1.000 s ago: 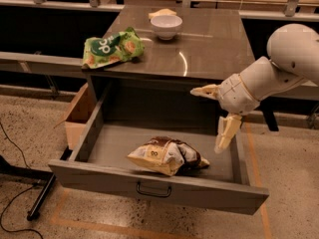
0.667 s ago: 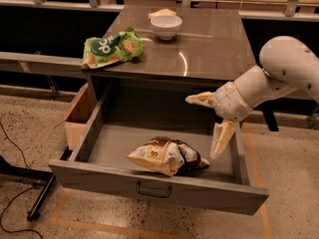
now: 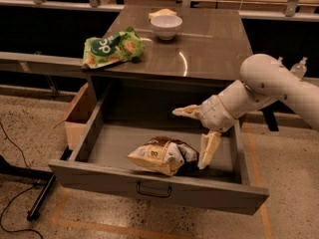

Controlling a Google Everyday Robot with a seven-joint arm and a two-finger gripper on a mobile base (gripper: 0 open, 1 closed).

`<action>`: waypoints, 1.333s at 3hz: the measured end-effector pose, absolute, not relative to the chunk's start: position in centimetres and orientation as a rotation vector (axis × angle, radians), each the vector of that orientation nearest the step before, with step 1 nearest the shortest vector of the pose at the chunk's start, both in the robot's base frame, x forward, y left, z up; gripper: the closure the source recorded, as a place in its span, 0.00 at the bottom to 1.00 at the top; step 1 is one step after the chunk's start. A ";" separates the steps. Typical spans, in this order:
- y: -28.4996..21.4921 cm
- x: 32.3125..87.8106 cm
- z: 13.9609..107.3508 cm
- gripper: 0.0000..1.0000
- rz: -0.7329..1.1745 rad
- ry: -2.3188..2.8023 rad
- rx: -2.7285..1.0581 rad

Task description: Pick brown chip bag from top drawer and place on counter

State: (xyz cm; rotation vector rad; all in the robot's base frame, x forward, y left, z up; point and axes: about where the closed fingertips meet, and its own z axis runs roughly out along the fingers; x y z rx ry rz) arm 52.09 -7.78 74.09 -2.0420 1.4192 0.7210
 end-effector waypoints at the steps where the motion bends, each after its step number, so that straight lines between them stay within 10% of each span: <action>1: -6.1 51.7 72.6 0.00 0.761 1.384 -2.057; 4: -4.3 51.0 71.1 0.64 0.803 1.365 -2.059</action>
Offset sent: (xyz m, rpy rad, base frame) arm -0.0095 0.0410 -0.0346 0.0460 0.0417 0.0667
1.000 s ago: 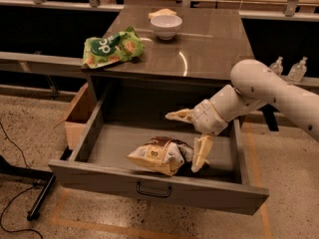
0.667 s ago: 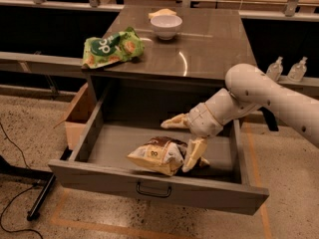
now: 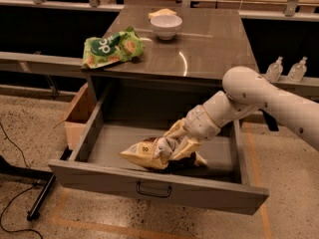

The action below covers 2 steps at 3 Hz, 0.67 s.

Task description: Pick brown chip bag from top drawer and place on counter

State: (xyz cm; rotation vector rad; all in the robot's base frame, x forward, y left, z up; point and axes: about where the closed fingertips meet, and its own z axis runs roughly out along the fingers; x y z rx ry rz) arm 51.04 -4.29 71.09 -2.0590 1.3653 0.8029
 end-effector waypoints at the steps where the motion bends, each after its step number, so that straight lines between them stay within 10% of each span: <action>1: -4.7 51.3 71.8 0.88 0.778 1.365 -2.046; 2: -5.5 52.1 73.3 1.00 0.706 1.380 -2.005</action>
Offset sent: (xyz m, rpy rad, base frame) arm 0.0259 -0.0319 0.0508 0.0183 -0.1541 -0.1580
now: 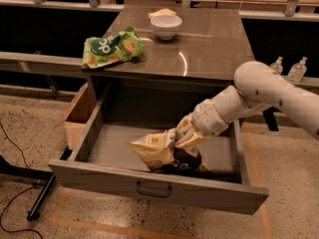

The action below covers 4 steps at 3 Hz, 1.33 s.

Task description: Pick brown chip bag from top drawer and place on counter

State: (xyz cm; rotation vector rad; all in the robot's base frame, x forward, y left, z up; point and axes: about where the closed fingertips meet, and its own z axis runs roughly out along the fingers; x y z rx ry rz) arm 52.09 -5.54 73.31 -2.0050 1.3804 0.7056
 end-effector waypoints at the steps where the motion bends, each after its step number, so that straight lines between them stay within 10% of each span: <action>1: -7.3 53.4 76.8 1.00 0.563 1.385 -1.939; 4: -13.3 57.4 89.9 1.00 0.058 1.375 -1.851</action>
Offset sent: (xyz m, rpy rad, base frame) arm 0.0379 -0.0775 0.1401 -0.0406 -0.3728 -0.3085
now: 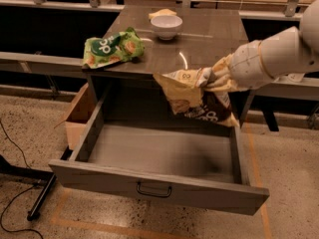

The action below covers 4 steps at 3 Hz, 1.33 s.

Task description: Pick brown chip bag from top drawer and place on counter

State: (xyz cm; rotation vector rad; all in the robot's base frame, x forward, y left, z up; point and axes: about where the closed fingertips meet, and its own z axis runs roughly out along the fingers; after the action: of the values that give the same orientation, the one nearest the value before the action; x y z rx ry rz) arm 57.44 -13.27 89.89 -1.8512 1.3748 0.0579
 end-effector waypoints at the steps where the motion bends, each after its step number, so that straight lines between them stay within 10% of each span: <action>1: -14.6 60.5 95.4 1.00 -0.171 1.311 -1.849; 4: -15.7 70.4 102.7 1.00 -0.592 1.178 -1.808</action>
Offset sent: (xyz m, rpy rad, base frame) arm 0.1014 -0.0321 0.1698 -0.2093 -0.5174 -0.1020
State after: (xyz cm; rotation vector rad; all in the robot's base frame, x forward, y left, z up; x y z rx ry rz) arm 70.41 -15.67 102.71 -1.8076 1.1780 -0.5924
